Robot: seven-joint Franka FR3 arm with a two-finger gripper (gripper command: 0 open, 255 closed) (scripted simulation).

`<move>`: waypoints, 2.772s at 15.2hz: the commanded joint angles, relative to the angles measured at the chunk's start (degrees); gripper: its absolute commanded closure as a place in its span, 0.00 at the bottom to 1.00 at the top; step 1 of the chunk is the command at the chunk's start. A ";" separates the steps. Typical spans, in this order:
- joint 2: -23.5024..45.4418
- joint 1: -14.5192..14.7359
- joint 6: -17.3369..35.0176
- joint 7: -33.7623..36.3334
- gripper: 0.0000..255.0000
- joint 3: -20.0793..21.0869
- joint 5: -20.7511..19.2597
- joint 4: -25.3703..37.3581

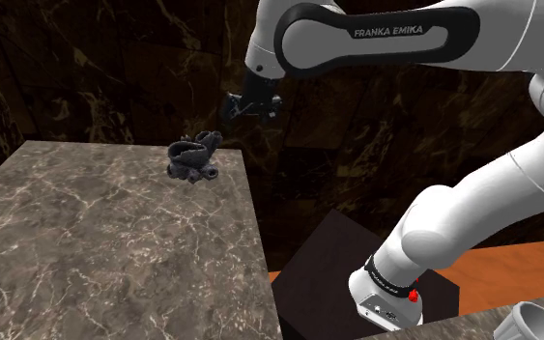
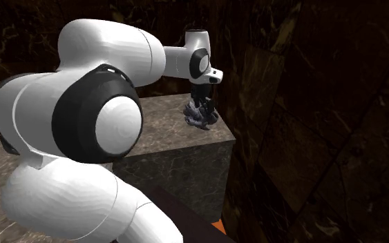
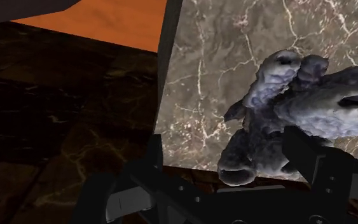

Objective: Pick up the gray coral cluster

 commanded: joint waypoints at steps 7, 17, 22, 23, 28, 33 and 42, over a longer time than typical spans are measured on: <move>18.23 -1.13 3.61 18.80 0.00 5.26 -6.05 15.49; 19.66 -0.93 9.27 19.70 0.00 5.24 -6.88 11.15; 19.64 -0.95 9.31 19.66 1.00 5.22 -6.87 11.09; 19.64 -0.95 9.31 19.66 1.00 5.22 -6.87 11.10; 19.46 -0.94 8.53 19.59 1.00 5.23 -6.76 11.71; 18.66 -0.98 4.80 19.15 1.00 5.18 -6.28 14.72; 18.04 -1.02 -2.02 18.66 1.00 5.13 -5.87 20.98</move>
